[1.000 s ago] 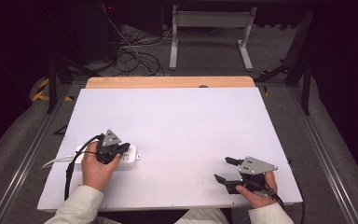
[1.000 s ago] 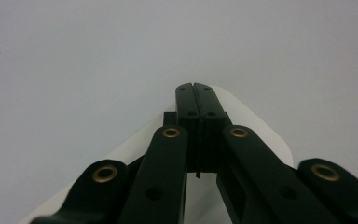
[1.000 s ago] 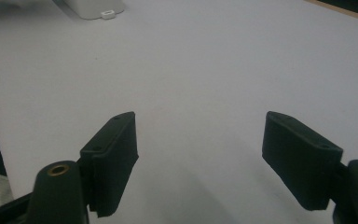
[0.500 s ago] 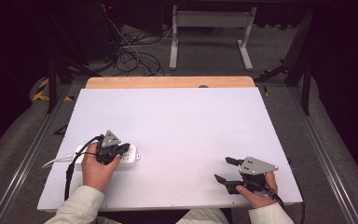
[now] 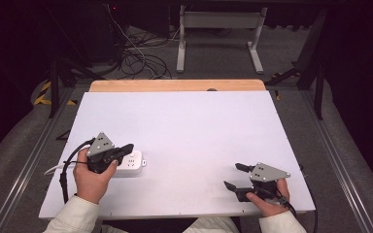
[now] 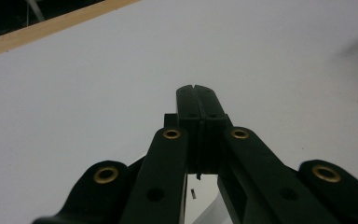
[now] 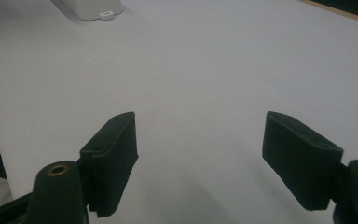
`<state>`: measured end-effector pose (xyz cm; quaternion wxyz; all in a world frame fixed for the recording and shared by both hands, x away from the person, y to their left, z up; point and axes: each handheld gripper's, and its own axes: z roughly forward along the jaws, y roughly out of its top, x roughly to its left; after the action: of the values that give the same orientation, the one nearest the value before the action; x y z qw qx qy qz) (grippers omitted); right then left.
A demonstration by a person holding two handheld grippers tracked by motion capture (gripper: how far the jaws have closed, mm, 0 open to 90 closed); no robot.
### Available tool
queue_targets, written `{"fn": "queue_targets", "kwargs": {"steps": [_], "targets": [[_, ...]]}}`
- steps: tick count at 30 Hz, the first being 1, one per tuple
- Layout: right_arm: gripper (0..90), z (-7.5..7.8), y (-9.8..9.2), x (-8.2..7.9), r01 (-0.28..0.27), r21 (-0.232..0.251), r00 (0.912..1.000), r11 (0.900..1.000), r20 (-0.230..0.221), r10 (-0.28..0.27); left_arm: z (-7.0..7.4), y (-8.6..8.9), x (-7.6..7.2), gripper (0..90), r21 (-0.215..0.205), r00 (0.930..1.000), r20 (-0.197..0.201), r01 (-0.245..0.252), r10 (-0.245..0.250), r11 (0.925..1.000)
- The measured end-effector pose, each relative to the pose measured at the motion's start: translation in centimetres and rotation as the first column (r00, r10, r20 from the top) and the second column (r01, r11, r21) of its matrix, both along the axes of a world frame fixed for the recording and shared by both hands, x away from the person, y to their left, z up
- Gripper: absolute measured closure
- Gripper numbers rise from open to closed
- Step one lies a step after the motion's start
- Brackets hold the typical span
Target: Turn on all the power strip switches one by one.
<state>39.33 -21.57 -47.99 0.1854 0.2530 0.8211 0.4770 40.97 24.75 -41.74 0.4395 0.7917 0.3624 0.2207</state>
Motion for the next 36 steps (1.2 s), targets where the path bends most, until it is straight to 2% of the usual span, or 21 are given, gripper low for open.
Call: {"fn": "queue_targets", "kwargs": {"steps": [3,4,5,6,7,10,13,14,15,17,21,23,26,29,33,36], "targets": [[26.8,0.0,0.0,0.1,-0.001,-0.003,1.0,1.0,-0.003,0.001,0.2,0.1,-0.1,89.9,-0.01,0.9999,0.016,0.001,0.0,0.9999],[26.8,-0.1,0.0,0.1,-0.002,-0.002,1.0,1.0,-0.001,0.002,0.2,0.2,-0.3,89.8,-0.022,0.9998,0.018,-0.001,0.001,0.9998],[26.8,-0.1,0.0,0.1,-0.002,-0.002,1.0,1.0,-0.002,0.002,0.3,0.2,-0.4,88.4,-0.038,0.9993,0.037,-0.01,0.011,0.9992],[26.8,0.0,-0.1,0.1,-0.001,-0.001,1.0,1.0,-0.001,0.001,0.3,0.3,-0.5,71.1,-0.04,0.9984,0.054,-0.018,0.02,0.999],[26.8,0.0,-0.1,0.0,-0.001,-0.002,1.0,1.0,-0.001,0.001,0.4,0.4,-0.8,64.7,-0.053,0.9976,0.065,-0.019,0.023,0.9984],[26.8,0.0,-0.1,-0.1,0.0,-0.001,1.0,1.0,0.002,0.0,0.8,0.9,-1.7,53.4,-0.073,0.9943,0.106,-0.001,0.009,0.9973],[26.6,0.1,-0.1,-0.1,0.0,0.004,1.0,1.0,0.001,0.0,1.1,1.5,-2.6,42.8,-0.09,0.992,0.126,0.025,-0.013,0.9957],[26.6,0.1,-0.1,-0.1,-0.002,0.004,1.0,1.0,0.001,0.002,1.0,1.7,-2.9,38.9,-0.108,0.9931,0.114,0.04,-0.028,0.9933],[26.5,0.1,-0.1,0.0,-0.001,0.006,1.0,1.0,0.002,0.001,1.0,1.9,-3.0,34.8,-0.113,0.9929,0.113,0.05,-0.037,0.9923],[26.5,0.1,-0.1,0.0,-0.002,0.002,1.0,1.0,0.0,0.002,0.6,2.5,-3.5,28.8,-0.151,0.9923,0.114,0.065,-0.048,0.9864],[26.2,0.0,0.0,0.0,-0.004,0.003,1.0,1.0,-0.001,0.004,0.0,3.2,-4.6,22.6,-0.185,0.992,0.112,0.079,-0.059,0.9795],[26.2,0.0,0.0,-0.1,-0.005,0.002,1.0,1.0,0.002,0.005,-0.4,3.6,-5.1,21.3,-0.179,0.9896,0.131,0.083,-0.06,0.9805],[26.2,0.1,0.1,-0.1,-0.007,0.003,1.0,1.0,0.001,0.007,-1.5,4.1,-5.6,19.4,-0.185,0.9918,0.115,0.077,-0.056,0.9797],[25.9,0.1,0.1,-0.1,-0.011,0.005,0.9999,1.0,0.001,0.011,-2.6,4.5,-6.0,17.7,-0.176,0.9925,0.116,0.06,-0.04,0.9826],[25.7,0.1,0.1,-0.1,-0.013,0.004,0.9999,1.0,0.001,0.013,-4.0,5.0,-6.0,18.5,-0.152,0.9881,0.149,0.059,-0.037,0.9866],[25.6,0.1,0.1,-0.1,-0.015,0.003,0.9999,1.0,0.002,0.015,-5.2,5.0,-6.1,17.7,-0.135,0.9921,0.125,0.021,-0.004,0.9906]]}}
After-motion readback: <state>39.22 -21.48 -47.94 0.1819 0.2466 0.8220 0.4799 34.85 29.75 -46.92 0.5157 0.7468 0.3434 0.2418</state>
